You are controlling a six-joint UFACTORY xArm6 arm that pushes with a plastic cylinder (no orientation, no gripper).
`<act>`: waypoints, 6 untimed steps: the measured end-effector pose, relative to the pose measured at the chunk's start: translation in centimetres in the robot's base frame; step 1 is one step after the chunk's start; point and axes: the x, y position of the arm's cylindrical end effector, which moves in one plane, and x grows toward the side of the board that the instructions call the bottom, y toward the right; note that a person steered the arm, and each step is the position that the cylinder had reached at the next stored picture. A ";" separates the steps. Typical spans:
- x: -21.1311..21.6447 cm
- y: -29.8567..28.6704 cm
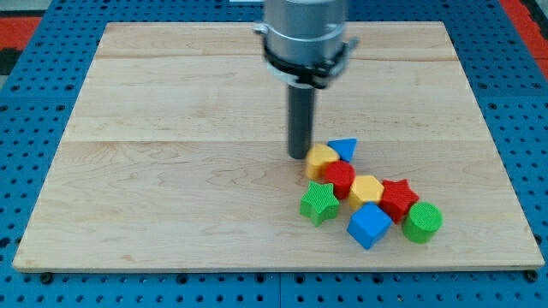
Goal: Push the green star into group of blocks
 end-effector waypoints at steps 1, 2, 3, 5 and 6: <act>0.4 1.8; 0.4 1.4; -0.2 -4.1; 5.5 -2.8; 5.8 0.8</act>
